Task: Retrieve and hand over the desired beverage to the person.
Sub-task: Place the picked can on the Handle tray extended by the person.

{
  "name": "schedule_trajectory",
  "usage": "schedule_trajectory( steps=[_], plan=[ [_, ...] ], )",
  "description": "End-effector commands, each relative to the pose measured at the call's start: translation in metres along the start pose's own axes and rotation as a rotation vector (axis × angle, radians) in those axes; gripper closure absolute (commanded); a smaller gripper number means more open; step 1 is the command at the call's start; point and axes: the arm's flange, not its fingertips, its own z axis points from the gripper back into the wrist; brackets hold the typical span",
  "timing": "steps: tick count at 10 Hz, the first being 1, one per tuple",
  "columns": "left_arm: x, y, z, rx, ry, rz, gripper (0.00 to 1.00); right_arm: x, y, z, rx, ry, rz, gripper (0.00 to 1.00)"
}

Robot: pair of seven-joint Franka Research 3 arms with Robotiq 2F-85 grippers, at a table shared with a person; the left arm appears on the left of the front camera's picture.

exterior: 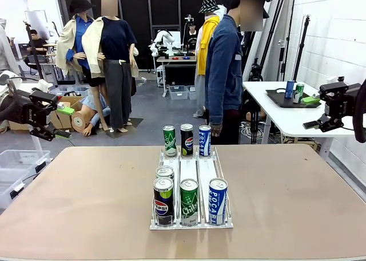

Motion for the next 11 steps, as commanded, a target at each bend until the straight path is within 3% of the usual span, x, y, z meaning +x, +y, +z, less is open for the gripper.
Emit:
schedule_trajectory(
  steps=[1, 11],
  plan=[
    [0.0001, -0.0017, 0.0007, -0.001, -0.005, -0.003, 0.00, 0.0010, -0.0005, -0.0003, 0.009, 0.009, 0.013, 0.00],
    [0.0001, -0.0017, 0.0007, -0.001, -0.005, -0.003, 0.00, 0.0010, -0.0005, -0.0003, 0.009, 0.009, 0.013, 0.00]
  ],
)
